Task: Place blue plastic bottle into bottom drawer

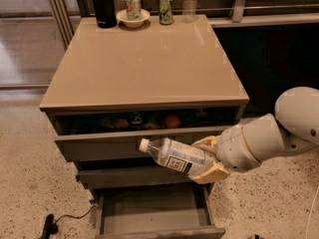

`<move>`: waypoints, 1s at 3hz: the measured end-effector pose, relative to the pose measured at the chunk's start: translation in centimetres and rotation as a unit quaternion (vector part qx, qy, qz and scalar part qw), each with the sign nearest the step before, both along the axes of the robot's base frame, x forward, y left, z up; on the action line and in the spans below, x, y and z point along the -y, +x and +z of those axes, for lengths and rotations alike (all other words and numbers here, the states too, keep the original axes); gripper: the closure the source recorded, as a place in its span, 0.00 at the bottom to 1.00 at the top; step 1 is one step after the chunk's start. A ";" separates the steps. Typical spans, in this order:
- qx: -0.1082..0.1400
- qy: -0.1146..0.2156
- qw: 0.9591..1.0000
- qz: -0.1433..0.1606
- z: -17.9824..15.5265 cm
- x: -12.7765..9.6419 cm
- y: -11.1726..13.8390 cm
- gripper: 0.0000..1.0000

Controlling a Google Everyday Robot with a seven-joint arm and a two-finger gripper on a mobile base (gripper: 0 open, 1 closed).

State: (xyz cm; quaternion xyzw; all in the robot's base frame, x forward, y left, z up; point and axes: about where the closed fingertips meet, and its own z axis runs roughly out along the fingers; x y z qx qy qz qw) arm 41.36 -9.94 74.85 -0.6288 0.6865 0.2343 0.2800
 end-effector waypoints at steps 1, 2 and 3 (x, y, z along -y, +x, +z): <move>0.000 0.000 1.000 0.000 0.0 0.0 0.0 1.00; 0.024 0.003 0.999 0.034 -2.4 -1.1 0.2 1.00; 0.045 0.005 0.997 0.062 -4.7 -2.0 0.4 1.00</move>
Offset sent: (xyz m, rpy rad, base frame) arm 0.0052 0.0151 -0.0402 0.0159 -0.0960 0.1189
